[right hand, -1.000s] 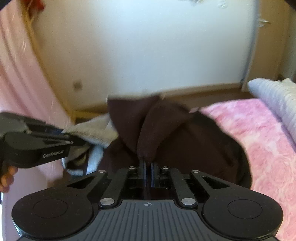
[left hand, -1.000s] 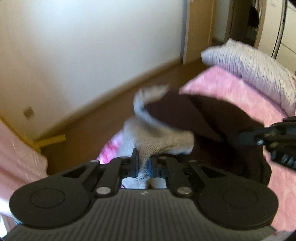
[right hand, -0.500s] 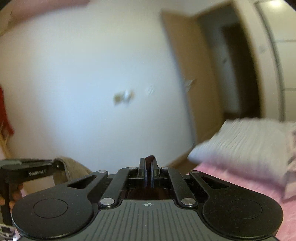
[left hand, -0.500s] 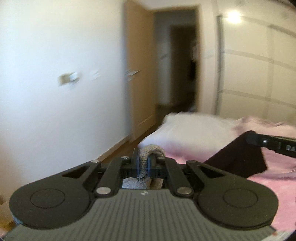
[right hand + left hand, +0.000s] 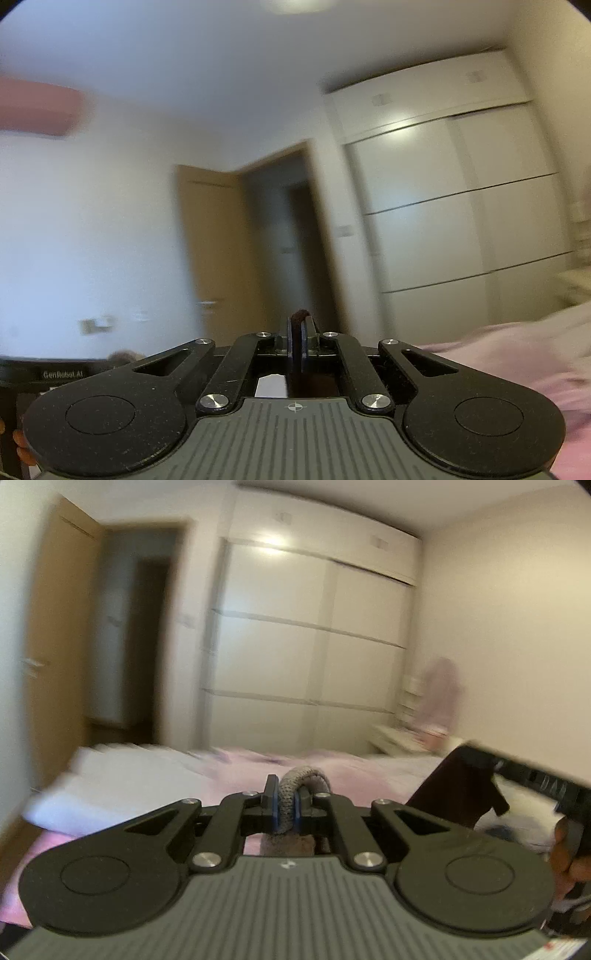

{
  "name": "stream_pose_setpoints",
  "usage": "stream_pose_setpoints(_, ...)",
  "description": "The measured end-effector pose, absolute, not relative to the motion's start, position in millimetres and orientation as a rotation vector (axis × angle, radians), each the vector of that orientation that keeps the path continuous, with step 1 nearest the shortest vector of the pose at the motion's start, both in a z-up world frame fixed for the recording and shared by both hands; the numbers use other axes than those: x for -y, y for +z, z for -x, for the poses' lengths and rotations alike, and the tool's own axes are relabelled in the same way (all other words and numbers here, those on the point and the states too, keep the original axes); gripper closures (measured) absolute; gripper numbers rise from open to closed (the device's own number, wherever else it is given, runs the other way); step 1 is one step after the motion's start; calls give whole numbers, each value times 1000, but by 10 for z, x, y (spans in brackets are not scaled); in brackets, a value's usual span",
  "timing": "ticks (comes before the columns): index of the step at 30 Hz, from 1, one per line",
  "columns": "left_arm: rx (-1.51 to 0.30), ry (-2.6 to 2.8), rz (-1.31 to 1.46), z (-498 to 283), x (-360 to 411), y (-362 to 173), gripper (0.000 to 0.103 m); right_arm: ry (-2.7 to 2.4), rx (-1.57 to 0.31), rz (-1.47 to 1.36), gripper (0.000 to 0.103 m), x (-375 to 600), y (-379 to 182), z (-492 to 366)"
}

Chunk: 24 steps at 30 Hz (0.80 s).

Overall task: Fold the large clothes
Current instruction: 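Lift the sweater with both tools and drop it on the open bed area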

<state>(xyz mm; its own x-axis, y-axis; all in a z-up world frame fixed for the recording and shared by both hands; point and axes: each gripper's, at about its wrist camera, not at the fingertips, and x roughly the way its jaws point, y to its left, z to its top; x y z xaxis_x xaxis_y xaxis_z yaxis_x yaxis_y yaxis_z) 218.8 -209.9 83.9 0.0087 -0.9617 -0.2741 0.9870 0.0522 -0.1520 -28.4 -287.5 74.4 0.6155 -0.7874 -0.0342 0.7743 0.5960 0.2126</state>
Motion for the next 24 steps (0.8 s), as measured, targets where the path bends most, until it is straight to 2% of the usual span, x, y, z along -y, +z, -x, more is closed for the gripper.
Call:
stream_pose_setpoints(2,-442,-1586,-130,-1748,2396,734,97,-961,-109,-230,96,2943,687,675)
stream_pose_setpoints(3,-487,-1626,-176,-1540,2562,652,93,-1005,-175,-238,88,2950,636,876)
stream_pose_setpoints(4,-529,-1619,-239,-1297,2738,527,90,-1038,-249,-258,62,2970,570,1099)
stream_pose_setpoints(5,-564,-1609,-305,-1074,2871,398,89,-1058,-332,-294,46,3007,478,1305)
stream_pose_setpoints(6,-578,-1599,-343,-844,2969,282,86,-1087,-384,-325,34,2996,382,1521)
stream_pose_setpoints(9,-645,-1635,-432,-356,3020,-86,72,-1140,-481,-420,34,2823,20,2138)
stream_pose_setpoints(14,-770,-1597,-563,-34,2737,-552,67,-1197,-606,-548,34,2518,-469,2759)
stream_pose_setpoints(16,-803,-1572,-609,-60,2604,-653,59,-1196,-633,-590,34,2418,-686,2717)
stream_pose_setpoints(20,-838,-1530,-694,-34,2418,-761,57,-1194,-674,-665,34,2310,-851,2855)
stream_pose_setpoints(24,-850,-1518,-744,-15,2303,-856,50,-1177,-711,-719,34,2263,-1003,2679)
